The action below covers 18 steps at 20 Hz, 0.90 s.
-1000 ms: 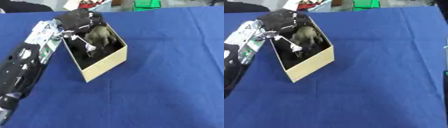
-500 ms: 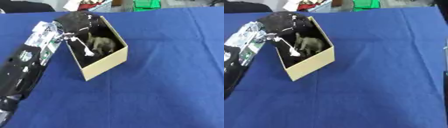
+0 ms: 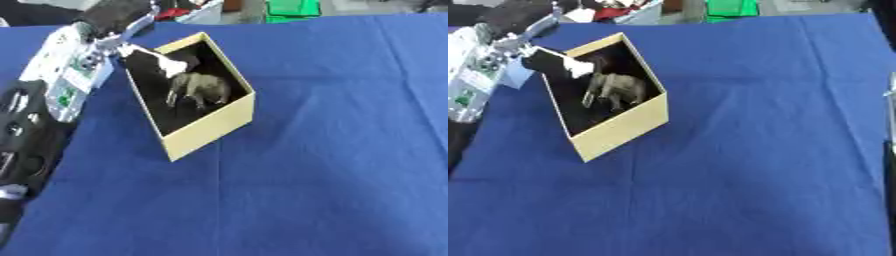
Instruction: Pick up objects on the table and place them in the box.
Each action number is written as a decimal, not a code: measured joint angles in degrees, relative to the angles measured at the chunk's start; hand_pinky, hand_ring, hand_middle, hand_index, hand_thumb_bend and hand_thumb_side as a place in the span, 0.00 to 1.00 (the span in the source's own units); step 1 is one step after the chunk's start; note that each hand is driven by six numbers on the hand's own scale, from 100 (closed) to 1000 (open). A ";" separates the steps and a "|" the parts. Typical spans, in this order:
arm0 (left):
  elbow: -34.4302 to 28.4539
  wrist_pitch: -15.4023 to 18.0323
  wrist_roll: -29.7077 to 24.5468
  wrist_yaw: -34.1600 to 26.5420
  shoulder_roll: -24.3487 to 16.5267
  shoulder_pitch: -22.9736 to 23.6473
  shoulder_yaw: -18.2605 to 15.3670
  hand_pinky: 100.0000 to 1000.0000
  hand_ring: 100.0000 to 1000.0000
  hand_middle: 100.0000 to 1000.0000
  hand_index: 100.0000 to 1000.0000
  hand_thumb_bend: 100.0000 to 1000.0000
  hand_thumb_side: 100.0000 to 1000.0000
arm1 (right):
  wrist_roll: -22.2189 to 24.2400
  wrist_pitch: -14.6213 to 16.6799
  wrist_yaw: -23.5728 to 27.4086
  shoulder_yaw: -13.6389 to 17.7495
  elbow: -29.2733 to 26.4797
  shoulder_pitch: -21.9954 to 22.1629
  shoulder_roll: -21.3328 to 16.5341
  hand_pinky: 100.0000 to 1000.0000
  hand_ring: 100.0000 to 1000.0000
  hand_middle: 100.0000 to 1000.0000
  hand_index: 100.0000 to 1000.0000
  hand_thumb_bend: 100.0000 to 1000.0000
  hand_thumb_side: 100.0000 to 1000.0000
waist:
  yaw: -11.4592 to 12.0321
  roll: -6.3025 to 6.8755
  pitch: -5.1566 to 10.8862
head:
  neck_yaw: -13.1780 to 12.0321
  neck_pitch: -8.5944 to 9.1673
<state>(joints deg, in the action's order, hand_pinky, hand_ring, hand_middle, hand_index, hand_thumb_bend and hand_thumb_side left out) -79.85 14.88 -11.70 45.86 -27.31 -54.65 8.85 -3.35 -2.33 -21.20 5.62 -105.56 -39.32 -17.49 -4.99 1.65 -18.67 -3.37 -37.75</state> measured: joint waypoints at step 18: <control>4.26 -0.42 -3.61 -0.69 -13.75 1.60 -4.87 0.78 0.86 0.84 0.90 0.69 0.54 | 0.03 -0.02 -0.45 -0.01 0.00 -0.01 -0.02 0.86 0.95 0.73 0.95 0.00 0.77 | 0.81 -0.04 0.42 | 0.52 -1.02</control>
<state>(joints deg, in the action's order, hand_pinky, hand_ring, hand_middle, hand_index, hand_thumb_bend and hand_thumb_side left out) -75.60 14.46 -15.30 45.18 -41.05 -53.04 3.98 -3.32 -2.34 -21.65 5.62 -105.56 -39.33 -17.51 -4.19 1.61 -18.25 -2.85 -38.77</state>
